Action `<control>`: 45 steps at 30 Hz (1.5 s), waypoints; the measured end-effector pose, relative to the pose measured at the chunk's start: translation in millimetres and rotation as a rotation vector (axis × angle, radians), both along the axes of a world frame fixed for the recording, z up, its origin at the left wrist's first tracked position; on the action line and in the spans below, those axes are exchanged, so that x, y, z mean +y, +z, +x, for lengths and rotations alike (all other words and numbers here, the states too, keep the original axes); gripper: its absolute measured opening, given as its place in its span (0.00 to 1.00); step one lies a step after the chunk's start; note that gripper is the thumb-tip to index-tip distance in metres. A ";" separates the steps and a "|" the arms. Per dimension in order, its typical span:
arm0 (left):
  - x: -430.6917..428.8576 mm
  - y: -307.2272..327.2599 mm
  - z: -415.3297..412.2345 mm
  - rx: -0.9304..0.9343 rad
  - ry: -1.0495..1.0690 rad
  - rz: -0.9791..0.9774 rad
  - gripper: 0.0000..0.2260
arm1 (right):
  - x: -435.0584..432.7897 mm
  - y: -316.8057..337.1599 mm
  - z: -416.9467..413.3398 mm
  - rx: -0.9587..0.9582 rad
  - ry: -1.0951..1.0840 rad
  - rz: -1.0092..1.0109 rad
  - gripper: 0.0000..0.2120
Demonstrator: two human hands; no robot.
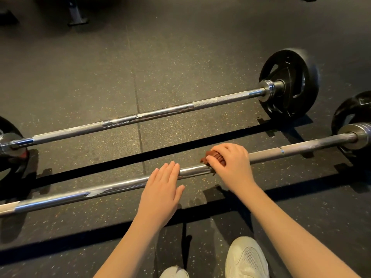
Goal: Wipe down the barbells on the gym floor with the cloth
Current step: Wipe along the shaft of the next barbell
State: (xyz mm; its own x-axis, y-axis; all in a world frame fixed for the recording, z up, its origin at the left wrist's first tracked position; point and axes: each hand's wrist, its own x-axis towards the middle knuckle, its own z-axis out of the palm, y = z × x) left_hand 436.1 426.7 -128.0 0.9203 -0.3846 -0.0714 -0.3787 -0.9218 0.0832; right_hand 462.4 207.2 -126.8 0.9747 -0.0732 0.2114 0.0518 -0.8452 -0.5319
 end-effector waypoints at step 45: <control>53.3 15.7 -15.5 0.087 0.114 -0.001 0.40 | 112.4 -12.8 -18.2 -0.049 0.249 -0.197 0.21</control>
State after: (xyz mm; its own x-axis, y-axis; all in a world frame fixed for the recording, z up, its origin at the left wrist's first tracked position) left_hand 420.6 479.9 -112.3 0.9484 -0.2779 -0.1529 -0.2627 -0.9583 0.1123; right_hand 444.2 319.6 -139.6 0.9457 0.2137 0.2450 0.2920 -0.8897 -0.3509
